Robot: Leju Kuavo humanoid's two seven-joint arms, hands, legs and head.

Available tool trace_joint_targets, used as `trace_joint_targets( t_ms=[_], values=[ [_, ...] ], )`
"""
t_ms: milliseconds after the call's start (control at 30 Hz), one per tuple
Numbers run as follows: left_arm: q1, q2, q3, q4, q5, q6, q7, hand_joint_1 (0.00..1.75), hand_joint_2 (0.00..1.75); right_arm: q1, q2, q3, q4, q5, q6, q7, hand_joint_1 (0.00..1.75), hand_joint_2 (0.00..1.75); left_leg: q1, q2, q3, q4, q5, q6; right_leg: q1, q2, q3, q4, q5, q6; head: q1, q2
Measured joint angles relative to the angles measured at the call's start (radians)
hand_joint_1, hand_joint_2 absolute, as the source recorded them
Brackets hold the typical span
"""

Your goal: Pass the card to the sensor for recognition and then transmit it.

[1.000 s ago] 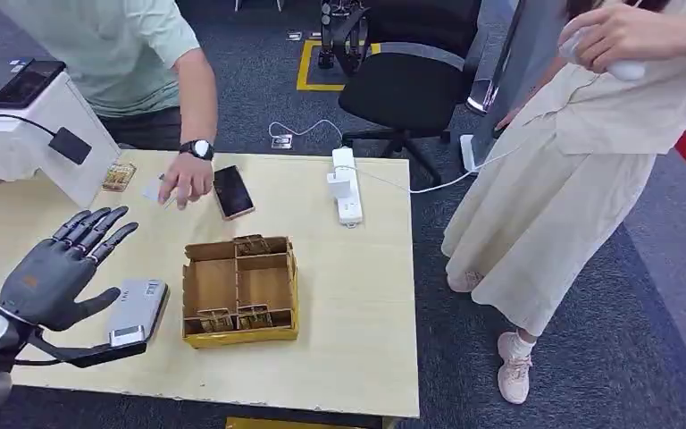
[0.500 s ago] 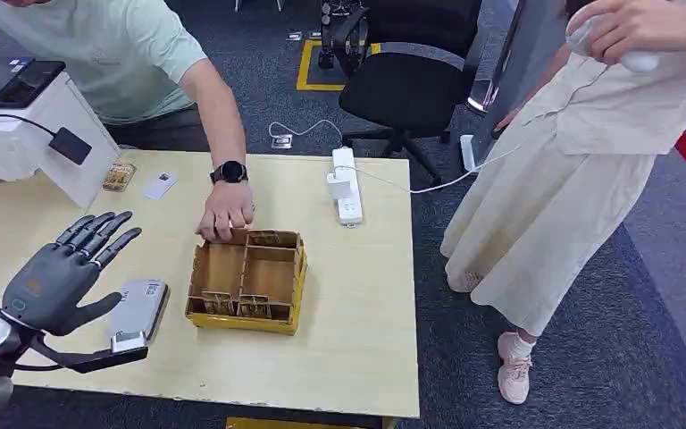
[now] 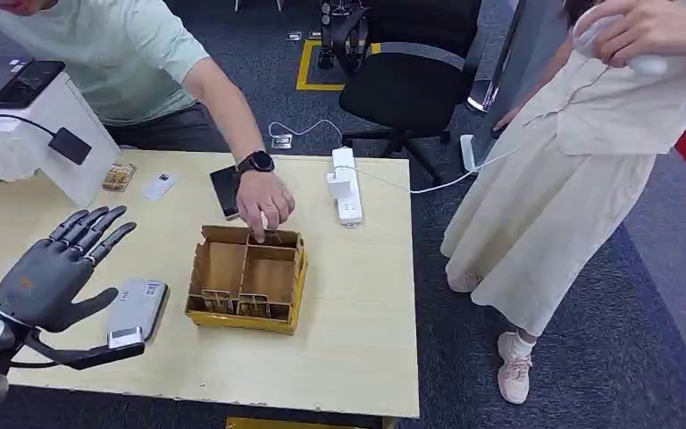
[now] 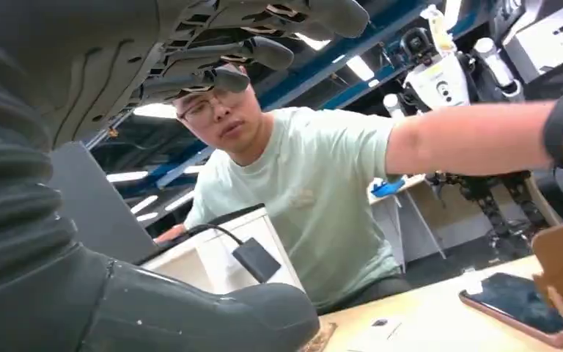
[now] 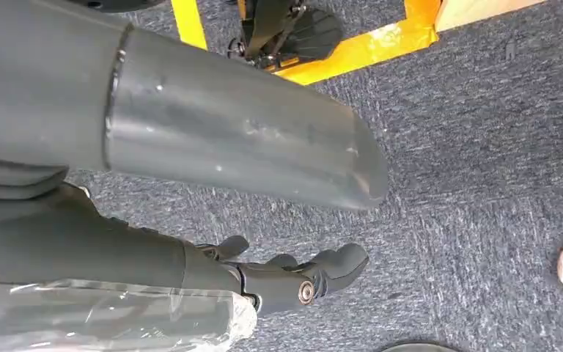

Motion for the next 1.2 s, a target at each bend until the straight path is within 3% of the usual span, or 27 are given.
trace_joint_targets(
  t_ms=[767, 967, 1200],
  values=[
    [0.073, -0.027, 0.05, -0.032, -0.009, 0.034, 0.002, 0.0, 1.75, 0.0, 0.0, -0.024, -0.007, 0.009, 0.001, 0.0, 0.0, 0.0, 0.0, 0.0, 0.0, 0.0, 0.0, 0.0, 0.0, 0.0, 0.0, 0.0, 0.0, 0.0, 0.0, 0.0],
    [0.074, -0.039, 0.052, -0.032, -0.01, 0.036, -0.001, 0.0, 1.75, 0.0, 0.0, -0.031, -0.008, 0.003, 0.018, -0.014, 0.0, 0.0, 0.0, 0.0, 0.0, 0.0, 0.0, 0.0, 0.0, 0.0, 0.0, 0.0, 0.0, 0.0, 0.001, 0.0],
    [0.077, -0.048, 0.062, -0.032, -0.013, 0.054, -0.009, 0.0, 1.75, 0.0, 0.0, -0.051, -0.013, -0.019, 0.086, -0.071, 0.0, 0.0, 0.0, 0.0, 0.0, 0.0, 0.0, 0.0, 0.0, 0.0, 0.0, 0.0, 0.0, 0.0, 0.0, 0.0]
  ],
)
